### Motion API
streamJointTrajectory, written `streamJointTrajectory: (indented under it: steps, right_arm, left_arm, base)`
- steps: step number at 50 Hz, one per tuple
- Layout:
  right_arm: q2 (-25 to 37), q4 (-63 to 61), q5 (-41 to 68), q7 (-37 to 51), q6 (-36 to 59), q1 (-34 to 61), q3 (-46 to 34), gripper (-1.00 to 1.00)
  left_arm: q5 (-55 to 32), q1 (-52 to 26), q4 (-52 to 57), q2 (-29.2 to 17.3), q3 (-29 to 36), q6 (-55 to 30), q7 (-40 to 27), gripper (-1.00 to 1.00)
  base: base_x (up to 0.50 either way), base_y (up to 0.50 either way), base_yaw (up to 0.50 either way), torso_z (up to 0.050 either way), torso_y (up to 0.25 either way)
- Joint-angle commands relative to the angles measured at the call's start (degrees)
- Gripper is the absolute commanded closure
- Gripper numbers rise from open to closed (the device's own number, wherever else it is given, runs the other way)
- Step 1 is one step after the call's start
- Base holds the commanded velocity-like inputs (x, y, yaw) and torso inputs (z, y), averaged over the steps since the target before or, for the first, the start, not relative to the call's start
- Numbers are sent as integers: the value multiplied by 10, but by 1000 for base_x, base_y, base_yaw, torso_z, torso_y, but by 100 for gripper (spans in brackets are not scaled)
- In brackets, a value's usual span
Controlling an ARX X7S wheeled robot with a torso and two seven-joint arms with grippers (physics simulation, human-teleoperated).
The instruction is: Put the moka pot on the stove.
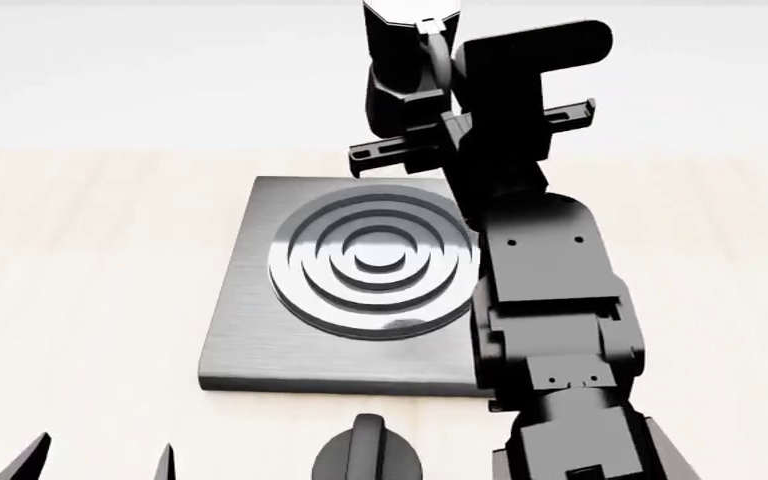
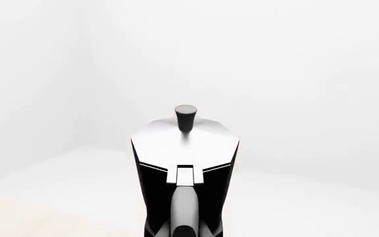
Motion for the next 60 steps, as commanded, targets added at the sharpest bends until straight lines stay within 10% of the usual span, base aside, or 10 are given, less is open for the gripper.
streamJointTrajectory:
  steps: [1, 60]
  right_arm:
    - [-6, 0, 79, 6, 18, 10, -40, 100]
    - [-6, 0, 257, 59, 56, -41, -248, 100]
  left_arm:
    - [0, 1, 4, -2, 2, -2, -3, -100]
    - [-8, -2, 2, -8, 5, -1, -9, -100]
  base:
    - [0, 0, 0, 0, 0]
    - [0, 0, 0, 0, 1]
